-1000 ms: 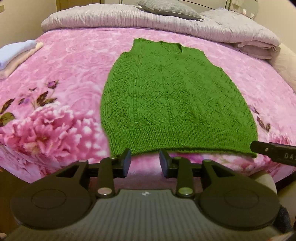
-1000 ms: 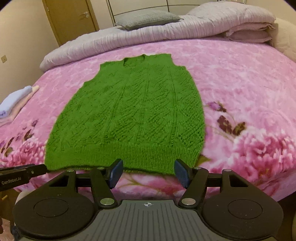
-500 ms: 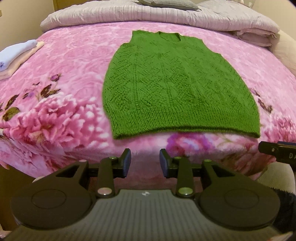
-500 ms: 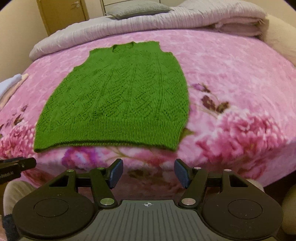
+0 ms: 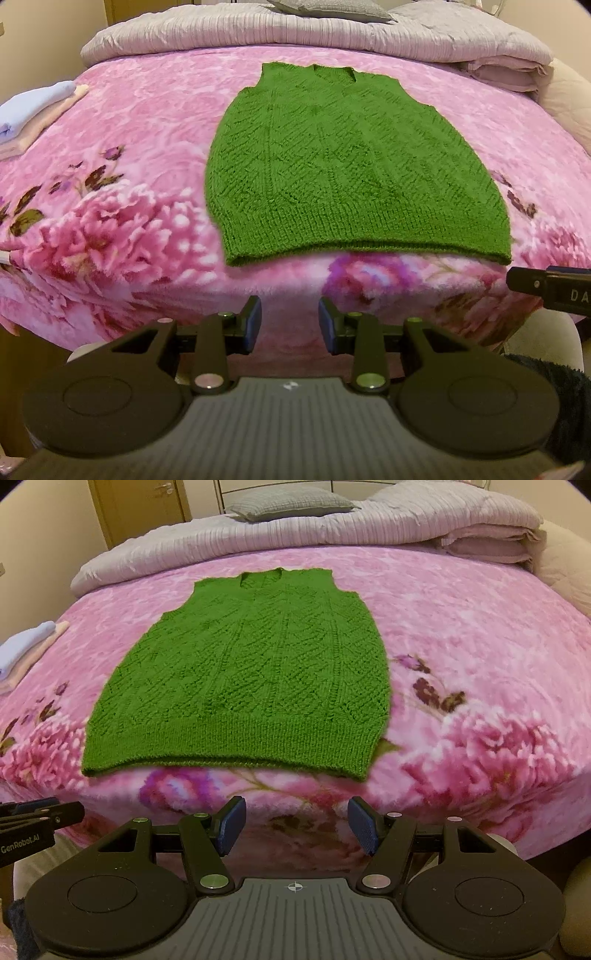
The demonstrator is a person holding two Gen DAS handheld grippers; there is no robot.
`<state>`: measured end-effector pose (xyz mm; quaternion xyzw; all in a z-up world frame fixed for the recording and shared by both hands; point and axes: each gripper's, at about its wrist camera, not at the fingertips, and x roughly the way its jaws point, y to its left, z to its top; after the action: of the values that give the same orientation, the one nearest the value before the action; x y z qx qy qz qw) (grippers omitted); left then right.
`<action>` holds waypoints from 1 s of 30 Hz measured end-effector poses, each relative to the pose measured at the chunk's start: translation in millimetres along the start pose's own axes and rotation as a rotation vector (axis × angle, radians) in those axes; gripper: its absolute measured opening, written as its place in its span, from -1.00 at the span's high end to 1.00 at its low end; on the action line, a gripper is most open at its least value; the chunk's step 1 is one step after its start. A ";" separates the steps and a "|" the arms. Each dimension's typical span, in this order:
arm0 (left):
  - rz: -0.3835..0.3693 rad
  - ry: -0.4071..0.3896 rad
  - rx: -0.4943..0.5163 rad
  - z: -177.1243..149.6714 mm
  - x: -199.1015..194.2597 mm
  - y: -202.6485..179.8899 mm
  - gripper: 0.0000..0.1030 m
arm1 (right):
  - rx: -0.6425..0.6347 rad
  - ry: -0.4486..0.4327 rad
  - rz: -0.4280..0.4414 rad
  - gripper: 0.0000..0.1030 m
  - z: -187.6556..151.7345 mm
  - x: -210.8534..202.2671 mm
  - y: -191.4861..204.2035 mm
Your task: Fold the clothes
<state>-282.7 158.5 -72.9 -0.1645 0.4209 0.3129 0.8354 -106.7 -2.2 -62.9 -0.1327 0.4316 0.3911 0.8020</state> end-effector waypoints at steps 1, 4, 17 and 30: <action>0.000 -0.002 0.000 0.1 -0.6 0.1 0.42 | 0.000 -0.001 0.002 -0.24 0.5 -0.3 0.0; 0.002 -0.004 -0.001 0.3 -1.2 0.9 0.42 | -0.002 -0.006 0.009 -0.24 2.2 -1.0 0.1; 0.001 0.023 -0.006 9.3 14.7 5.5 0.42 | -0.004 0.015 0.010 -0.24 11.7 12.5 3.9; -0.004 0.064 -0.022 31.4 48.0 14.2 0.42 | 0.005 0.070 -0.001 -0.24 31.0 45.7 -0.5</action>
<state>-251.7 204.6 -93.2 -0.1845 0.4438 0.3103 0.8202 -73.4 37.9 -80.9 -0.1446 0.4602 0.3846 0.7870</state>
